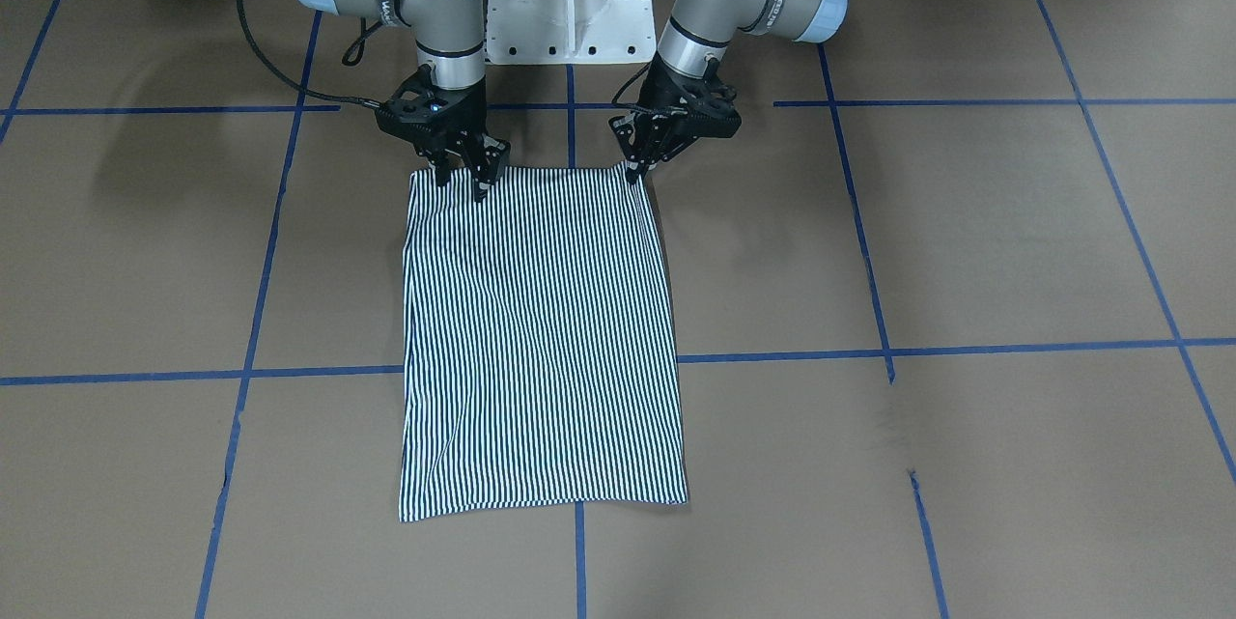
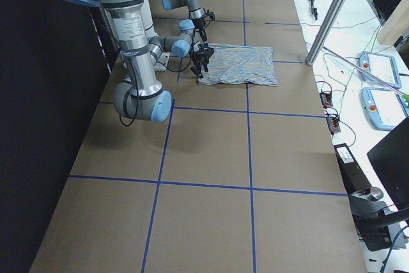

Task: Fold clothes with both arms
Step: 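Lower both grippers and grasp the shirt corners nearest the robot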

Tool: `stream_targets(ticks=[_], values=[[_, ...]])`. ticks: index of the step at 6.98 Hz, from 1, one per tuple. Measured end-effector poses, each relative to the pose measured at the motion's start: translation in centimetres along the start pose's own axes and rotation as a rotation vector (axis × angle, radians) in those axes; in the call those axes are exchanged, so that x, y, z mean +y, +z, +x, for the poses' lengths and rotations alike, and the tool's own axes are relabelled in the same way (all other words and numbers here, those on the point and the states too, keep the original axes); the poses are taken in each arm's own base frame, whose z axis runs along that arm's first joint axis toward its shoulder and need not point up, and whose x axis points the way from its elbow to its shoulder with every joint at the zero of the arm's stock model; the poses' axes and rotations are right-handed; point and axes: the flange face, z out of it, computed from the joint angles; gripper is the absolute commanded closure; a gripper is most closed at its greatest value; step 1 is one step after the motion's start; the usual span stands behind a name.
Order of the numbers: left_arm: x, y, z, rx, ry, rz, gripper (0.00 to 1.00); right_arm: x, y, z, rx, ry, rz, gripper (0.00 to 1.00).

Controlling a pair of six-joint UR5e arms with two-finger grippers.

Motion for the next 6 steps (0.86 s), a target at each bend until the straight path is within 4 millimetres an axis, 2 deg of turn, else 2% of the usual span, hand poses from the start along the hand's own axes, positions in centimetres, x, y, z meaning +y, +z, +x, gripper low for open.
stream_targets(ticks=[1,2,3,6], values=[[0.00,0.00,0.00,0.000,0.000,0.000,1.00,0.04,0.14,0.02,0.003,-0.001,0.001,0.42],[0.00,0.01,0.00,0.000,0.000,0.000,1.00,0.12,0.21,0.05,0.004,-0.003,0.000,0.74],[0.00,0.03,-0.02,0.000,0.001,0.000,1.00,0.18,0.25,0.07,0.006,-0.004,0.000,1.00],[0.00,0.02,-0.01,0.000,0.001,0.000,1.00,0.31,0.29,0.12,0.006,-0.015,0.001,1.00]])
